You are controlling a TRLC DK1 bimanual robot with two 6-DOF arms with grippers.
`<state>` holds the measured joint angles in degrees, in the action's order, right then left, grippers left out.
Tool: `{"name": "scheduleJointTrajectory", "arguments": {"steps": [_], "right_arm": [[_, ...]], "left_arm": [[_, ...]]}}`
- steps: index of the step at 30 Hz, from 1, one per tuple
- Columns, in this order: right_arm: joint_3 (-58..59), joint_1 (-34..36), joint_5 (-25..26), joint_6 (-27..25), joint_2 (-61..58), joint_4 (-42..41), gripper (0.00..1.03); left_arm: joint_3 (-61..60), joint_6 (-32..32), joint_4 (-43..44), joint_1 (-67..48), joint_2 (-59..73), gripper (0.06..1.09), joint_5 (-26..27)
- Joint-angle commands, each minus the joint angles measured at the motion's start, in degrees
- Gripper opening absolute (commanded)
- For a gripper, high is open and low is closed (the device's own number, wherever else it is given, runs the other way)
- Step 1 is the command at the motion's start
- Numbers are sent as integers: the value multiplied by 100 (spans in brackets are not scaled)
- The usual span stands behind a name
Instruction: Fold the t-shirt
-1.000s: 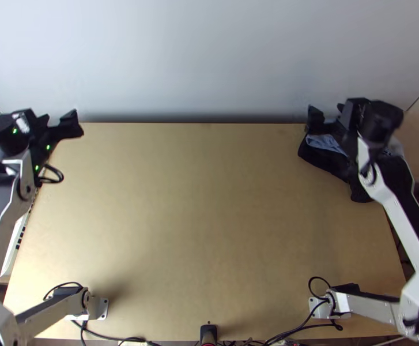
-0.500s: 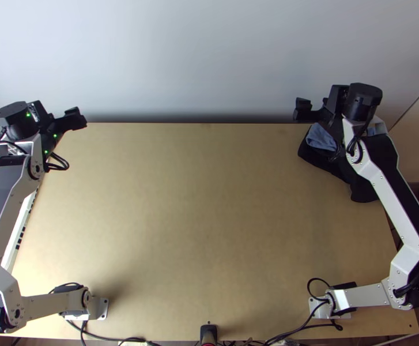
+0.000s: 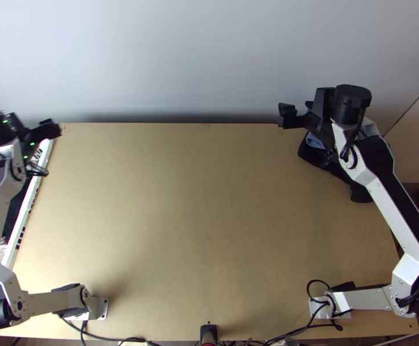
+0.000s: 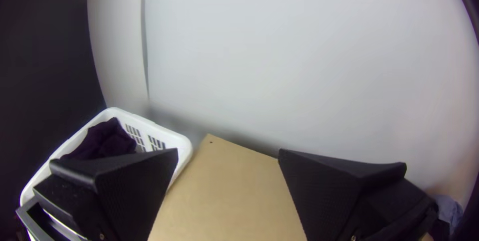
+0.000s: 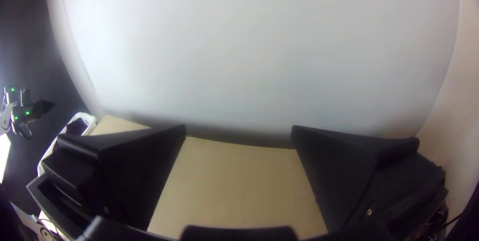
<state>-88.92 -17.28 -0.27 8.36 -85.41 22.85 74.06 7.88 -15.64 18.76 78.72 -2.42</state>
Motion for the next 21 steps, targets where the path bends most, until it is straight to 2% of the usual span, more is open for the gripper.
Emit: {"name": "scheduleJointTrajectory", "arguments": {"steps": [1, 13, 21], "right_arm": [[-46, -382, -78, 122, 68, 114, 99], [-477, -1832, -201, 87, -2, 457, 99], [-591, -2052, -201, 87, -29, 483, 99]], "left_arm": [[-164, -410, 26, 1042, 82, 104, 4], [-393, -920, -132, 2448, 302, 104, 4], [-595, -1403, 70, 3309, 829, 104, -13]]}}
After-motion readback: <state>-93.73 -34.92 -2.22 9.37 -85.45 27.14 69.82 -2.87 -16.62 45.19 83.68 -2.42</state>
